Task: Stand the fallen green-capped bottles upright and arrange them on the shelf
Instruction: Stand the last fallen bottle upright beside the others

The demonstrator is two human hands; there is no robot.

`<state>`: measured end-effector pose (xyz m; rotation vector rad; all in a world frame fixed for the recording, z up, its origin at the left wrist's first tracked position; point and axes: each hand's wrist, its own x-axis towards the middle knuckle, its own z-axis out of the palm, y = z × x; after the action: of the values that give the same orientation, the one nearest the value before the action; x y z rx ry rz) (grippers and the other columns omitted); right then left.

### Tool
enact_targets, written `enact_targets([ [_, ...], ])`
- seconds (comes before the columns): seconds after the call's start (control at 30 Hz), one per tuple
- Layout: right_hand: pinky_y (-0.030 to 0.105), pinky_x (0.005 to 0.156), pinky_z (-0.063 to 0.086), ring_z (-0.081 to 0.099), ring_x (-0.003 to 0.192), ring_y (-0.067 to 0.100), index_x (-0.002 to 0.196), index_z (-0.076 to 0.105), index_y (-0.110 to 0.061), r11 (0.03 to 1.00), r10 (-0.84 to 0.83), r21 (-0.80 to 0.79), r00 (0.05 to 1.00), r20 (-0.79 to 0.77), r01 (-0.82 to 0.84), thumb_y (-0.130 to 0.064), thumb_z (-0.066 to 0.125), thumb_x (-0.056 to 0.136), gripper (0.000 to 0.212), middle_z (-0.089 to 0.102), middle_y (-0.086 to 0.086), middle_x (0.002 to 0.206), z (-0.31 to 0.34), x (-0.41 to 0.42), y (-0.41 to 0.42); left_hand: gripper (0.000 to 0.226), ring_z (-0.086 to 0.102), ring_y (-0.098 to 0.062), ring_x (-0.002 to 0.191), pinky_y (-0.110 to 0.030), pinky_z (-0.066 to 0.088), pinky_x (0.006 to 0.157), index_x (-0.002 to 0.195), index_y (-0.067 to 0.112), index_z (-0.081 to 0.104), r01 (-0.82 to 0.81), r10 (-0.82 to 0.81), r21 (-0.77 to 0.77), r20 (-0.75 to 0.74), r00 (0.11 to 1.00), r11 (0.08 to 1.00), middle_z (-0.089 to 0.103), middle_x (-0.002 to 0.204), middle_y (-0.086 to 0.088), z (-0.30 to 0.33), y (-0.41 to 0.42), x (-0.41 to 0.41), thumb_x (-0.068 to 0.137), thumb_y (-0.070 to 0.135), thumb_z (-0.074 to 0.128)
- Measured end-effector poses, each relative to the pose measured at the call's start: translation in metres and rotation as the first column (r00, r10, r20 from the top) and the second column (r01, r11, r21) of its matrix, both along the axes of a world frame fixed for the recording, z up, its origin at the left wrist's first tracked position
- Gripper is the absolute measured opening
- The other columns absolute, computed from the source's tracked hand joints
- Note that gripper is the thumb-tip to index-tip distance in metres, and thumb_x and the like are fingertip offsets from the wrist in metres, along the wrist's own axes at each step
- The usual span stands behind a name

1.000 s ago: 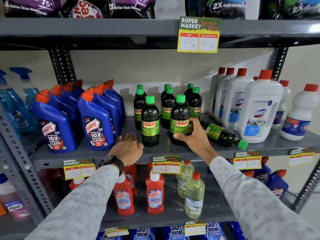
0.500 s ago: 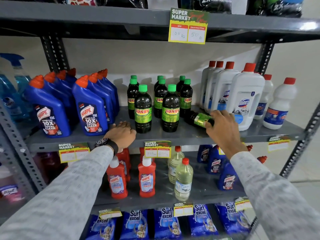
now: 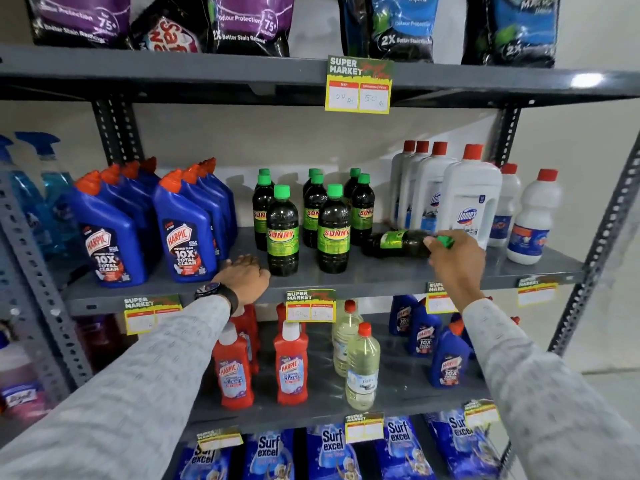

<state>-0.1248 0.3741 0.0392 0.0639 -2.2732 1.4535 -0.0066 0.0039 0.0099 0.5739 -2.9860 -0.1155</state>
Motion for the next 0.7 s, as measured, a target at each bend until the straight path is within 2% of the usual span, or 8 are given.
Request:
enact_targets([
  [0.1,0.033,0.081,0.058,0.071,0.091,0.029,0.114,0.074,-0.021,0.992,0.026,0.125,0.993,-0.116,-0.011,-0.039,0.073,0.09,0.03,0.076,0.006,0.099,0.051,0.008,-0.006,0.076,0.024,-0.032,0.154,-0.056,0.02,0.123,0.149,0.002,0.039,0.007,-0.006,-0.02,0.017,1.0,1.0,0.028,0.165,-0.02,-0.002,-0.005,-0.003,0.092,0.043,0.01],
  [0.2,0.045,0.093,0.056,0.07,0.095,0.033,0.115,0.075,-0.012,0.959,0.083,0.282,0.966,-0.245,-0.011,-0.036,0.073,0.092,0.033,0.076,0.012,0.104,0.092,0.011,-0.016,0.08,0.023,-0.034,0.154,-0.057,0.02,0.122,0.149,0.002,0.039,0.009,-0.008,-0.018,0.017,1.0,1.0,0.028,0.165,-0.022,-0.011,-0.008,-0.003,0.09,0.046,0.008],
  [0.27,0.045,0.094,0.054,0.068,0.097,0.037,0.107,0.075,-0.009,0.922,0.121,0.388,0.952,-0.281,-0.003,-0.036,0.073,0.093,0.031,0.076,0.014,0.101,0.115,0.001,-0.03,0.083,0.023,-0.036,0.154,-0.059,0.021,0.122,0.147,0.001,0.041,0.019,-0.019,-0.027,0.006,1.0,0.999,0.029,0.164,-0.023,-0.014,-0.011,-0.006,0.087,0.047,0.007],
  [0.33,0.044,0.092,0.054,0.068,0.099,0.039,0.099,0.075,-0.01,0.869,0.169,0.494,0.951,-0.258,-0.021,-0.038,0.073,0.092,0.029,0.076,0.014,0.1,0.129,-0.01,-0.044,0.078,0.022,-0.032,0.155,-0.056,0.019,0.124,0.152,0.002,0.035,0.002,-0.002,-0.003,-0.012,1.0,1.0,0.027,0.166,-0.02,-0.014,-0.011,-0.008,0.092,0.047,0.011],
  [0.43,0.046,0.093,0.054,0.067,0.105,0.042,0.105,0.077,-0.01,0.803,0.22,0.593,0.956,-0.193,-0.065,-0.039,0.075,0.09,0.033,0.074,0.015,0.11,0.132,-0.025,-0.063,0.07,0.019,-0.028,0.156,-0.051,0.015,0.125,0.157,0.004,0.025,0.011,-0.011,-0.001,-0.028,1.0,1.0,0.022,0.169,-0.016,-0.015,-0.012,-0.011,0.099,0.043,0.017],
  [0.63,0.044,0.095,0.056,0.072,0.098,0.036,0.115,0.078,-0.01,0.728,0.299,0.673,0.943,-0.143,-0.129,-0.022,0.073,0.091,0.027,0.079,0.014,0.11,0.114,-0.04,-0.084,0.069,0.023,-0.03,0.155,-0.053,0.018,0.124,0.157,0.003,0.026,0.027,-0.028,-0.066,-0.012,1.0,0.997,0.024,0.168,-0.018,-0.018,-0.014,-0.012,0.1,0.041,0.016],
  [0.7,0.046,0.096,0.057,0.072,0.098,0.037,0.116,0.078,-0.011,0.733,0.295,0.668,0.945,-0.141,-0.129,-0.019,0.071,0.09,0.028,0.079,0.014,0.111,0.111,-0.045,-0.086,0.07,0.022,-0.03,0.156,-0.052,0.018,0.125,0.157,0.003,0.026,0.03,-0.03,-0.086,-0.005,1.0,0.996,0.023,0.168,-0.017,-0.019,-0.013,-0.012,0.1,0.041,0.015],
])
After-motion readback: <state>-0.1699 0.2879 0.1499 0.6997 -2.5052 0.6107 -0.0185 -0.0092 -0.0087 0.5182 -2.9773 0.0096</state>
